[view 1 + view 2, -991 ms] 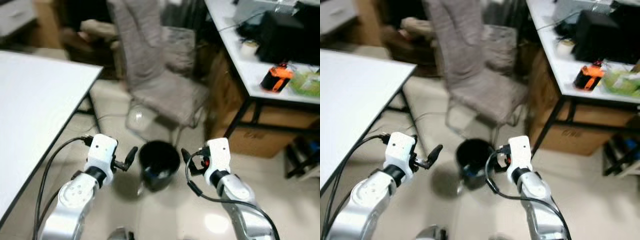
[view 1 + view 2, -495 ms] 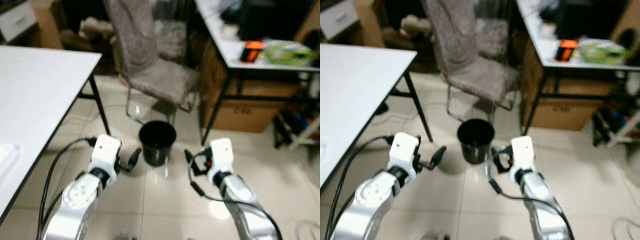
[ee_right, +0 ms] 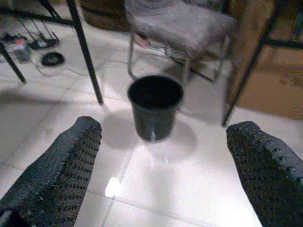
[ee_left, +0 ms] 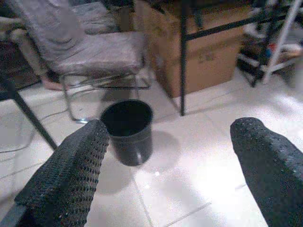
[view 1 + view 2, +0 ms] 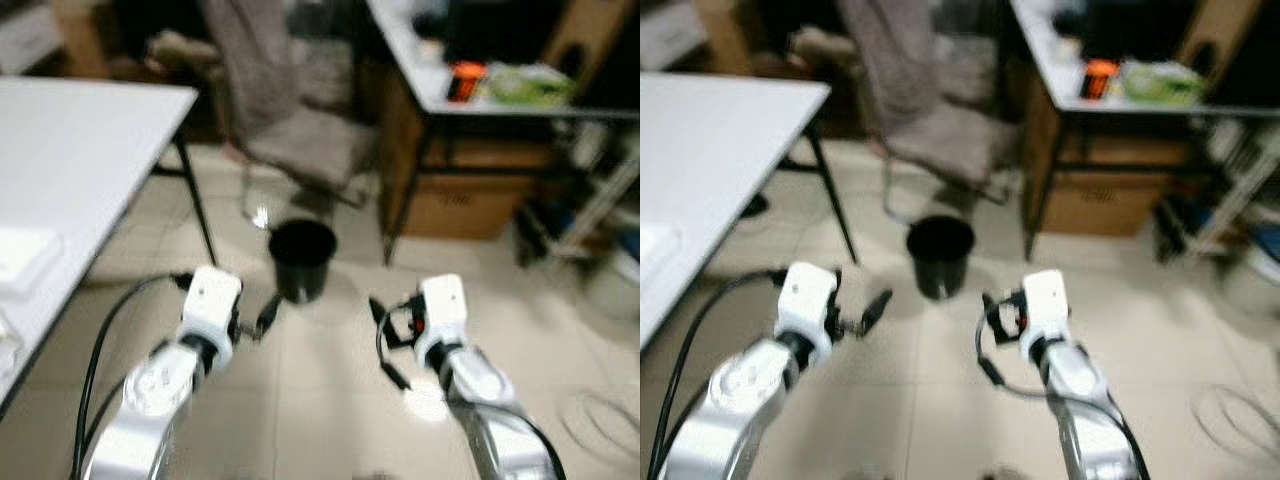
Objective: Picking trash to rubbish bin
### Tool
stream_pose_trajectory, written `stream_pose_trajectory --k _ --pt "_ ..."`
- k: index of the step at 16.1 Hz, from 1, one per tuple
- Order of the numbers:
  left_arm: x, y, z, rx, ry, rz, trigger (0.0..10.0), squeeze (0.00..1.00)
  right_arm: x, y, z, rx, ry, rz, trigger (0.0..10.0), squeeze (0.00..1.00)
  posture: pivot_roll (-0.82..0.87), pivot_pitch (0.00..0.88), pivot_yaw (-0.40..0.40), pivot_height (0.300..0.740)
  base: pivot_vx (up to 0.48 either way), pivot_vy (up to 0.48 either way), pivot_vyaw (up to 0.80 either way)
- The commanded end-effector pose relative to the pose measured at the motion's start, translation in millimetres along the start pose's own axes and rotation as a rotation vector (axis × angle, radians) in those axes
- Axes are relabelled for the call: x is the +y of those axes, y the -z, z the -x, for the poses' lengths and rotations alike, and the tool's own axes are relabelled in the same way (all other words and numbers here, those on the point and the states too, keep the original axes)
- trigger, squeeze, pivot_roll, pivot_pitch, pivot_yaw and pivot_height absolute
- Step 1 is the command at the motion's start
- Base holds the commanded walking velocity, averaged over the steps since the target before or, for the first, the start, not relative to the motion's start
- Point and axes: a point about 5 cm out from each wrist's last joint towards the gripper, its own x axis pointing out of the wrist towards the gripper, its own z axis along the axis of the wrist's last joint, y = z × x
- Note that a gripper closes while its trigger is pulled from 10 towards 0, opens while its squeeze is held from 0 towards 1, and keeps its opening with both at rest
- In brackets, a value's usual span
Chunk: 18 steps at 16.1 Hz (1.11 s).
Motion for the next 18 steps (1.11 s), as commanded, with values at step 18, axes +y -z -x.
stream_pose_trajectory --k 18 --pt "1.5 1.8 5.0 0.004 -0.002 -0.004 10.0 0.00 4.0 -4.5 -1.7 -0.021 -0.024 0.001 10.0 0.00 0.01 0.045 -0.060 0.740 -0.269 0.000 0.00"
